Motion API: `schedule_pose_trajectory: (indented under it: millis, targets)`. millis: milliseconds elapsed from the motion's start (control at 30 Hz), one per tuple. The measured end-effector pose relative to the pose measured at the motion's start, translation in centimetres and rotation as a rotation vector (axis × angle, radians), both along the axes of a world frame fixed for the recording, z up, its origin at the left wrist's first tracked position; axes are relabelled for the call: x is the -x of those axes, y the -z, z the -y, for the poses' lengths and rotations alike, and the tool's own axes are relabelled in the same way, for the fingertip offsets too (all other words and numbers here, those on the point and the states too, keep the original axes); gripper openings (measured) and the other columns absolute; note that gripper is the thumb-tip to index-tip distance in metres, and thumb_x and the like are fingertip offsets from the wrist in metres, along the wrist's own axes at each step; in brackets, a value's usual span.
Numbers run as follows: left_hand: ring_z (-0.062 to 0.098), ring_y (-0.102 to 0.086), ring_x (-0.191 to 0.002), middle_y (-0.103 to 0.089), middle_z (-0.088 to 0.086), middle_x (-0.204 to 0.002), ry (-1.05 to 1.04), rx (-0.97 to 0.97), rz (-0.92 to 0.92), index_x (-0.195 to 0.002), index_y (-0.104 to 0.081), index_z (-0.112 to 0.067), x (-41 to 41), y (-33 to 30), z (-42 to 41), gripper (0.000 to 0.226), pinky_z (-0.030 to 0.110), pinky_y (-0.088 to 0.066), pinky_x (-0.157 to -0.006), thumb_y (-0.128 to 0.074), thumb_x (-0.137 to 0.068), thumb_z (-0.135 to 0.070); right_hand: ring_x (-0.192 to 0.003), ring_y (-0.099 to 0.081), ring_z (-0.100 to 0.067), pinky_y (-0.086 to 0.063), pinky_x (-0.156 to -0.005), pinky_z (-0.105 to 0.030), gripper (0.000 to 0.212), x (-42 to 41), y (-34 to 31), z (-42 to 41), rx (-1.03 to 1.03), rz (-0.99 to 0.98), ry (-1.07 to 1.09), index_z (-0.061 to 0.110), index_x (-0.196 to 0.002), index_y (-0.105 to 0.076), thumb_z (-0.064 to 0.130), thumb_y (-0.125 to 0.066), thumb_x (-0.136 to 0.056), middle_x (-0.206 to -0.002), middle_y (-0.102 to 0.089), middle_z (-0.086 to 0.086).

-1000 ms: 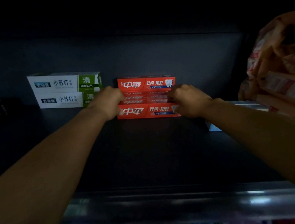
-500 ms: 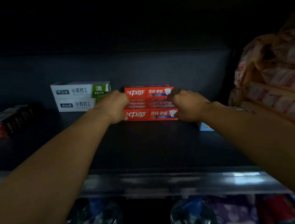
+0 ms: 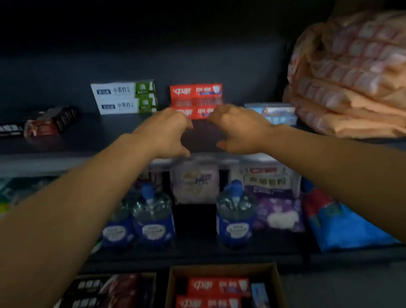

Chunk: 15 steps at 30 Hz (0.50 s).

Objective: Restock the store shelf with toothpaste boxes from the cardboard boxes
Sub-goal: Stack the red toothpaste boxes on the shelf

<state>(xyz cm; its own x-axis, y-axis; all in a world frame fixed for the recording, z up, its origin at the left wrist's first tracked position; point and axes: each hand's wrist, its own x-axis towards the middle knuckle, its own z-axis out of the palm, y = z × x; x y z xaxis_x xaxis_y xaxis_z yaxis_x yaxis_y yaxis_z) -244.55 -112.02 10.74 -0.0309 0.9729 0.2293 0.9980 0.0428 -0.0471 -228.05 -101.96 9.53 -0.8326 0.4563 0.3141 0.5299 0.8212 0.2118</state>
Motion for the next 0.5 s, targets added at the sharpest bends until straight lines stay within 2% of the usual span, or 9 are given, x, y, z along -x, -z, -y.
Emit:
schedule_pose_trajectory:
  millis: [167,267,367,433,500]
  targets:
    - [0.03,-0.061,-0.09,-0.066,0.01,-0.095,0.018,0.111,0.002,-0.097,-0.065,-0.012,-3.4,4.9,4.4,0.038,0.038,-0.051,-0.072,-0.08,-0.069,-0.034,-0.119,-0.047,-0.03,-0.048,-0.088,-0.043,0.051,-3.2,5.0,4.9,0.077,0.045,-0.045,0.008,-0.127,-0.049,0.025,-0.065,-0.081,-0.129,-0.05,-0.011]
    - [0.028,-0.06,-0.098,-0.066,0.008,-0.105,0.051,0.194,0.016,-0.107,-0.064,-0.013,-4.3,9.1,5.5,0.049,0.035,-0.05,-0.077,-0.081,-0.069,-0.039,-0.116,-0.049,-0.031,-0.048,-0.088,-0.044,0.05,-4.4,9.6,6.4,0.153,0.092,-0.106,0.007,-0.126,-0.051,0.024,-0.064,-0.081,-0.126,-0.051,-0.013]
    - [0.025,-0.06,-0.103,-0.065,0.006,-0.112,0.063,0.288,0.065,-0.115,-0.062,-0.014,-4.7,13.9,6.0,0.056,0.038,-0.052,-0.083,-0.08,-0.07,-0.041,-0.117,-0.048,-0.026,-0.048,-0.085,-0.038,0.046,-5.2,14.3,7.5,0.246,0.173,-0.092,0.01,-0.126,-0.051,0.027,-0.063,-0.084,-0.128,-0.049,-0.008]
    - [0.024,-0.061,-0.097,-0.065,0.005,-0.103,0.076,0.361,0.107,-0.101,-0.063,-0.013,-5.1,17.0,6.2,0.042,0.041,-0.053,-0.079,-0.078,-0.071,-0.038,-0.117,-0.047,-0.024,-0.045,-0.081,-0.035,0.046,-5.6,17.4,8.2,0.318,0.199,-0.093,0.011,-0.127,-0.051,0.028,-0.062,-0.086,-0.128,-0.049,-0.007]
    - [0.023,-0.062,-0.086,-0.065,0.004,-0.09,0.09,0.425,0.149,-0.081,-0.057,-0.02,-5.4,20.0,6.5,0.024,0.041,-0.054,-0.072,-0.073,-0.074,-0.036,-0.114,-0.049,-0.024,-0.046,-0.082,-0.036,0.046,-5.9,20.6,8.7,0.404,0.201,-0.115,0.011,-0.126,-0.052,0.036,-0.061,-0.089,-0.123,-0.051,-0.008]
